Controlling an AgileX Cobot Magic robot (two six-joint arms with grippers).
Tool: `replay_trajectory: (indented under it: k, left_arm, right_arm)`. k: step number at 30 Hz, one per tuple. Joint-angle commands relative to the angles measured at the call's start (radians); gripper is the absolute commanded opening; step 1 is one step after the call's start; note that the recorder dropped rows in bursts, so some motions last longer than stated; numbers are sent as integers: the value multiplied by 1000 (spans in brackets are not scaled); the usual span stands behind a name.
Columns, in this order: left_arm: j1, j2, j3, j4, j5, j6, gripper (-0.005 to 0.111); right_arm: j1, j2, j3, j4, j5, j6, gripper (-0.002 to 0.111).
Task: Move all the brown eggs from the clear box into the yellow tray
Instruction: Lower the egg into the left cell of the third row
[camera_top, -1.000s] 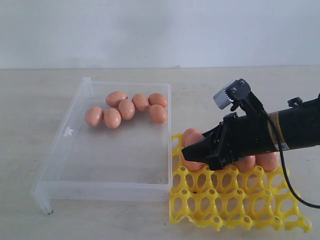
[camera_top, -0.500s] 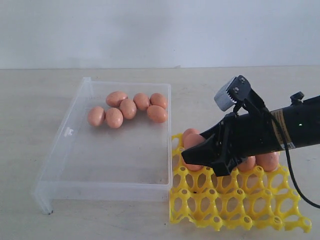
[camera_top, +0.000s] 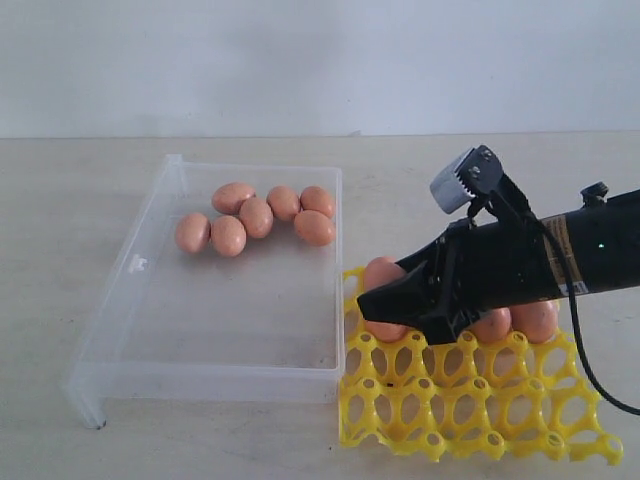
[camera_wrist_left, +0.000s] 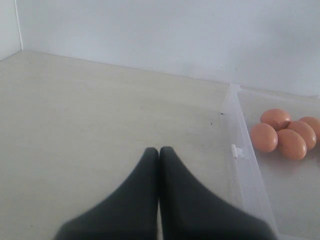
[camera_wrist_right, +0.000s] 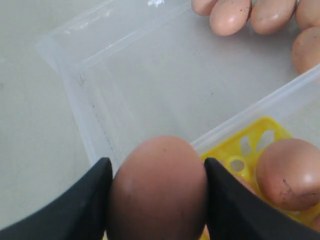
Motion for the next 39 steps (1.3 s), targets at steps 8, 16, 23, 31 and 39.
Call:
replay_trajectory:
  k: [8, 16, 23, 31, 39]
  left_arm:
    - [-3, 3, 0, -7, 1, -7, -4]
    - [-3, 3, 0, -7, 1, -7, -4]
    - [-3, 3, 0, -7, 1, -7, -4]
    - [-3, 3, 0, -7, 1, -7, -4]
    - [-3, 3, 0, -7, 1, -7, -4]
  right_arm:
    - [2, 3, 0, -9, -62, -213, 40]
    - [51, 60, 0, -7, -65, -260, 40]
    - [82, 75, 2, -53, 45, -262, 40]
    - [82, 86, 2, -60, 73, -264, 41]
    - [82, 86, 2, -58, 63, -270, 51]
